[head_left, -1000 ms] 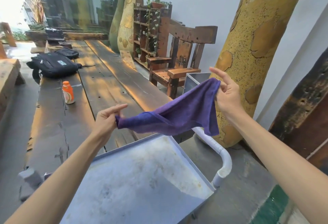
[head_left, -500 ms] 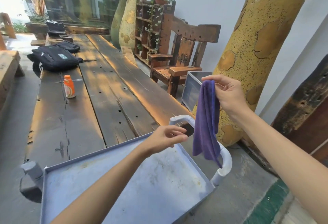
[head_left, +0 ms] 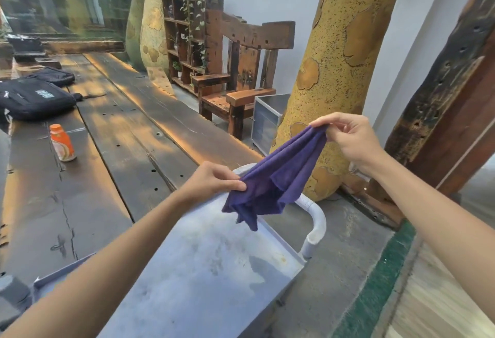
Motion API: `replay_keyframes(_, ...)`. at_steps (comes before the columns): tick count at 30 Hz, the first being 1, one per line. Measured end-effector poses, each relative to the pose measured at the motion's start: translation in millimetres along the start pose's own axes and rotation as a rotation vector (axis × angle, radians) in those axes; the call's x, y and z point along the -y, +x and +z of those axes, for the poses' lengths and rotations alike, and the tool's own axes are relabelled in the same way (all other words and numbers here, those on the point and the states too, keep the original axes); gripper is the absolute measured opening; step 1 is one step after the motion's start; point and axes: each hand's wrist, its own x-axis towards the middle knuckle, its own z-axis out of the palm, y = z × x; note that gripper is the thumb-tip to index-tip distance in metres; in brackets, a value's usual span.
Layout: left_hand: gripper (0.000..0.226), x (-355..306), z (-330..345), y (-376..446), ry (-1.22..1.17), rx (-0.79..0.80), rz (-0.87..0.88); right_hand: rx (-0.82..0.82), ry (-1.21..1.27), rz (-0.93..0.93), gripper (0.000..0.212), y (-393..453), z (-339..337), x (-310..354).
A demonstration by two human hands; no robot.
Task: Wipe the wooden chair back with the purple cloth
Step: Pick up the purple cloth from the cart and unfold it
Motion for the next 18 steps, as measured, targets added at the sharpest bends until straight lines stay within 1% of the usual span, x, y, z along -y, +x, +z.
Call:
replay_keyframes(2, 0.047, -3, -13, 11, -0.053, 0.006, -0.010, 0.000, -0.009, 0.033, 0.061, -5, -11, -9)
replay_keyframes(4, 0.043, -6, -18, 20, -0.112, 0.055, -0.019, -0.025, 0.003, 0.064, 0.057, -10, -19, -15)
replay_keyframes(6, 0.038, -10, -18, 24, -0.167, 0.101, -0.034, -0.040, 0.015, 0.081, 0.045, -14, -24, -18)
replay_keyframes(8, 0.034, -14, -17, 28, -0.165, 0.126, -0.040, -0.031, 0.005, 0.086, 0.037, -15, -28, -15)
replay_keyframes(9, 0.032, -17, -16, 32, -0.126, 0.140, -0.041, -0.015, -0.007, 0.087, 0.036, -15, -31, -14)
replay_keyframes(11, 0.026, -19, -14, 37, 0.055, 0.142, -0.027, 0.043, -0.049, 0.077, 0.038, -15, -36, -11)
replay_keyframes(14, 0.022, -24, -7, 44, 0.348, 0.029, 0.078, 0.073, -0.131, 0.057, 0.038, -10, -44, -6)
replay_keyframes(16, 0.020, -27, 5, 45, 0.437, -0.059, 0.166, 0.023, -0.153, 0.032, 0.039, -5, -45, -3)
replay_keyframes(18, 0.018, -33, 19, 44, 0.402, -0.115, 0.219, -0.050, -0.111, -0.001, 0.043, 1, -48, -1)
